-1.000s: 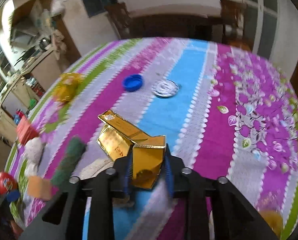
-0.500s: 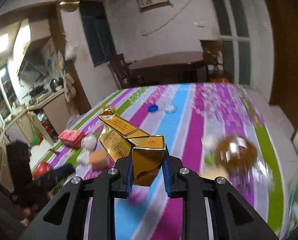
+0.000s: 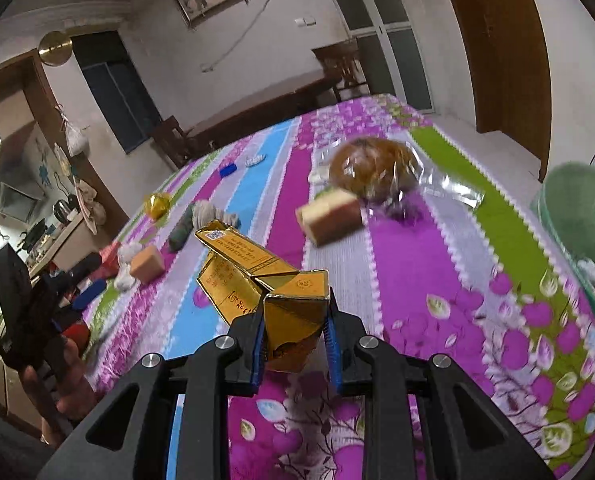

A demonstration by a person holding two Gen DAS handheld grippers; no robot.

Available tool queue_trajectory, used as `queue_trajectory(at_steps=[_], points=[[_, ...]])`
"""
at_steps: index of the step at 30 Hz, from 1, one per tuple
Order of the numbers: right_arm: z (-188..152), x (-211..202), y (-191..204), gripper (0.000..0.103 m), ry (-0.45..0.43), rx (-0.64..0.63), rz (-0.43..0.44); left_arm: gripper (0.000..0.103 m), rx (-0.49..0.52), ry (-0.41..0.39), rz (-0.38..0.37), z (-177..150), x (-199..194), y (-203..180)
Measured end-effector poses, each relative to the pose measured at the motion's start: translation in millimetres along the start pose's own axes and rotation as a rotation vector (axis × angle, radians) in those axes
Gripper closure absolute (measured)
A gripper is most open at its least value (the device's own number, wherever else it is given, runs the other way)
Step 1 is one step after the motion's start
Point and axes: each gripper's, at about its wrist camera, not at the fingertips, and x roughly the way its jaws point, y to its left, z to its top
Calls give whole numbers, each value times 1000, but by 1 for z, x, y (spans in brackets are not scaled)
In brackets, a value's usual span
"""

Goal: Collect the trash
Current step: 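Grasp the orange sponge block with the left gripper while the right holds the gold box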

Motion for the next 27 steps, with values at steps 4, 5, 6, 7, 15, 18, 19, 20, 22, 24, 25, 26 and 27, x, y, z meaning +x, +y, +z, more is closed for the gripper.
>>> queue_trajectory(at_steps=[4,5,6,7,15,18,19,20,22,24,25,26,27], points=[[-14,13,-1,74,49,2,-2,16,2,31,12,0,6,0],[-17,14,-1,73,53,5,3,16,1,36,15,0,7,1],[-19,15,0,73,56,4,5,16,0,37,17,0,8,1],[-19,15,0,73,59,3,8,16,-1,36,18,0,7,1],[-10,10,10,24,39,-124,-39,16,-9,34,17,-2,6,2],[0,13,11,17,36,-158,-48,16,-8,34,16,-2,6,2],[3,15,9,17,43,-158,-44,16,-8,32,15,-2,5,2],[7,20,7,16,55,-155,-42,16,-9,32,15,-2,5,2],[14,29,2,16,82,-139,-30,16,-9,35,15,-2,6,2],[20,41,-2,16,141,-105,31,16,-8,40,15,-2,6,2],[20,44,-2,16,159,-105,34,16,-8,42,15,-2,6,1],[21,49,1,17,182,-111,37,16,-5,47,16,-2,7,0],[20,51,3,29,183,-125,33,16,-1,55,18,-2,8,-1]])
